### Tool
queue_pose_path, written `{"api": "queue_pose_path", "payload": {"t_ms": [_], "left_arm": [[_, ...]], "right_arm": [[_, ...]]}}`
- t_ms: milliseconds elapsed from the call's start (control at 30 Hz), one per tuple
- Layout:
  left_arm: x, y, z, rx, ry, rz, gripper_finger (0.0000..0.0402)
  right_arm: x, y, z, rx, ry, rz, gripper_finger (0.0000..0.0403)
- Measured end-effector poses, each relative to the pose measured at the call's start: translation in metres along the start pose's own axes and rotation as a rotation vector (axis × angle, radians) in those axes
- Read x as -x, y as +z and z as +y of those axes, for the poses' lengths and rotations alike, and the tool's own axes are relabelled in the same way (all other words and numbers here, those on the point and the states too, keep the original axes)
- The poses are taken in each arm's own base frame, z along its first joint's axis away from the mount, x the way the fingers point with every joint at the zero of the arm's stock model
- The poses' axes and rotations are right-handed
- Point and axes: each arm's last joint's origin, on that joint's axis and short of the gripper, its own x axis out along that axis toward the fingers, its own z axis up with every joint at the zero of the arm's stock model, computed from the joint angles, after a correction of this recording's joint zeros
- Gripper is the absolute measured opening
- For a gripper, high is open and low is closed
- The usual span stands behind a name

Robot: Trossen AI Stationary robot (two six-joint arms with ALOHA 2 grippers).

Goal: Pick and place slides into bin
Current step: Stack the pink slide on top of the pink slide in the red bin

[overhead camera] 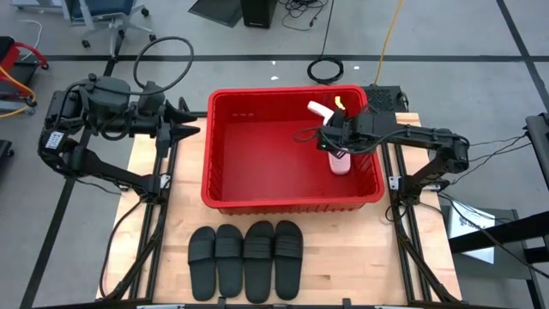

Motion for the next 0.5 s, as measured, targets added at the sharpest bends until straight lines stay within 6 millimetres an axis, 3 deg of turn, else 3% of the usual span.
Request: {"api": "queue_pose_path", "payload": {"t_ms": [300,500], "left_arm": [[0.0,0.0,0.0,0.003,0.0,0.001,0.0207],[0.0,0.0,0.0,0.006,0.0,0.001,0.0207]], "right_arm": [[-0.027,-0.024,0.027,0.124,-0.055,0.093,0.0026],[-0.031,-0.029,0.03,0.15,-0.071,0.11,0.0026]]}}
